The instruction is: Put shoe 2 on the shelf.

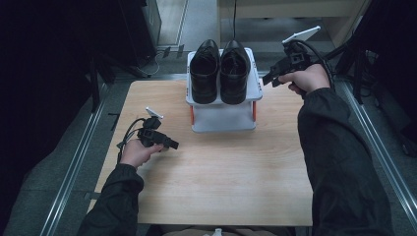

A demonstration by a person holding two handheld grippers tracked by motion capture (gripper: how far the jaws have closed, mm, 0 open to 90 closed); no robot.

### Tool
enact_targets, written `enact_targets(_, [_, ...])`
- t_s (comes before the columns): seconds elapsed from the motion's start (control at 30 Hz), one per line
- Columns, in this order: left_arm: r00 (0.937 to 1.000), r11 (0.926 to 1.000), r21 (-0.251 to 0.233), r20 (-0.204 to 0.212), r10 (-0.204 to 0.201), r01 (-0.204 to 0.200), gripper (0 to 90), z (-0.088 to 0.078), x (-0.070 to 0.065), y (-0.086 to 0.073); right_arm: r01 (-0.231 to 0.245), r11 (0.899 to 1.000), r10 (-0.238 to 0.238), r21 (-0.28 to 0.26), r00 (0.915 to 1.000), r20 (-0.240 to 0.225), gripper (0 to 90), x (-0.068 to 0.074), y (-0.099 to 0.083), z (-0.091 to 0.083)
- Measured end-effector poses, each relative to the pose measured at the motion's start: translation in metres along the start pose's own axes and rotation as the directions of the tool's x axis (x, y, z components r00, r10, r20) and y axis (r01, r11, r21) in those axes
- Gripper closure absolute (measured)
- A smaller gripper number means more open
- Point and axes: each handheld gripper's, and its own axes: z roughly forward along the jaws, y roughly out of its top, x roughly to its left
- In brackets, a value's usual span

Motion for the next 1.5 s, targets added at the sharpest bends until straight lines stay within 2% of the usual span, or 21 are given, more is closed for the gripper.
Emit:
enact_targets(0.37, [1.0, 1.0, -0.003, -0.004, 0.001, -0.001, 46.1, 0.0, 0.0, 0.0, 0.023, 1.0, -0.023, 0.002, 0.9997, -0.008, 54.4, -0.025, -0.024, 0.012])
enact_targets(0.47, [1.0, 1.0, -0.01, -0.008, -0.002, 0.002, 45.8, 0.0, 0.0, -0.001, 0.015, 1.0, -0.016, -0.013, 0.9991, -0.041, 54.8, -0.032, -0.034, 0.015])
enact_targets(0.53, [1.0, 0.9999, -0.011, -0.009, 0.0, 0.0, 45.8, 0.0, 0.0, -0.001, 0.02, 1.0, -0.021, -0.009, 0.9992, -0.034, 55.0, -0.036, -0.04, 0.017])
enact_targets(0.67, [0.9999, 0.9999, -0.011, -0.011, 0.001, -0.001, 45.7, 0.0, 0.0, -0.001, 0.01, 1.0, -0.011, -0.01, 0.9987, -0.051, 55.0, -0.045, -0.052, 0.023])
enact_targets(0.77, [0.9999, 1.0, -0.009, -0.011, 0.003, -0.003, 45.7, 0.0, 0.0, -0.001, 0.016, 1.0, -0.016, -0.007, 0.9989, -0.045, 54.9, -0.051, -0.062, 0.029])
enact_targets(0.97, [0.9998, 0.9994, -0.033, -0.019, 0.009, -0.01, 45.9, -0.003, 0.0, -0.001, 0.014, 1.0, -0.014, -0.001, 0.9965, -0.082, 54.1, -0.066, -0.083, 0.045])
enact_targets(1.1, [0.9997, 0.9995, -0.03, -0.025, 0.008, -0.009, 45.9, -0.002, 0.0, -0.001, 0.003, 1.0, -0.002, 0.006, 0.9956, -0.094, 54.1, -0.076, -0.095, 0.055])
enact_targets(1.23, [0.9995, 0.9996, -0.026, -0.028, 0.012, -0.013, 45.8, -0.002, 0.0, 0.0, 0.0, 1.0, 0.001, 0.014, 0.9943, -0.106, 54.1, -0.082, -0.105, 0.062])
enact_targets(1.5, [0.9994, 0.9994, -0.03, -0.03, 0.016, -0.017, 45.4, -0.002, 0.001, -0.001, 0.026, 0.999, -0.024, 0.019, 0.991, -0.132, 53.4, -0.089, -0.124, 0.076])
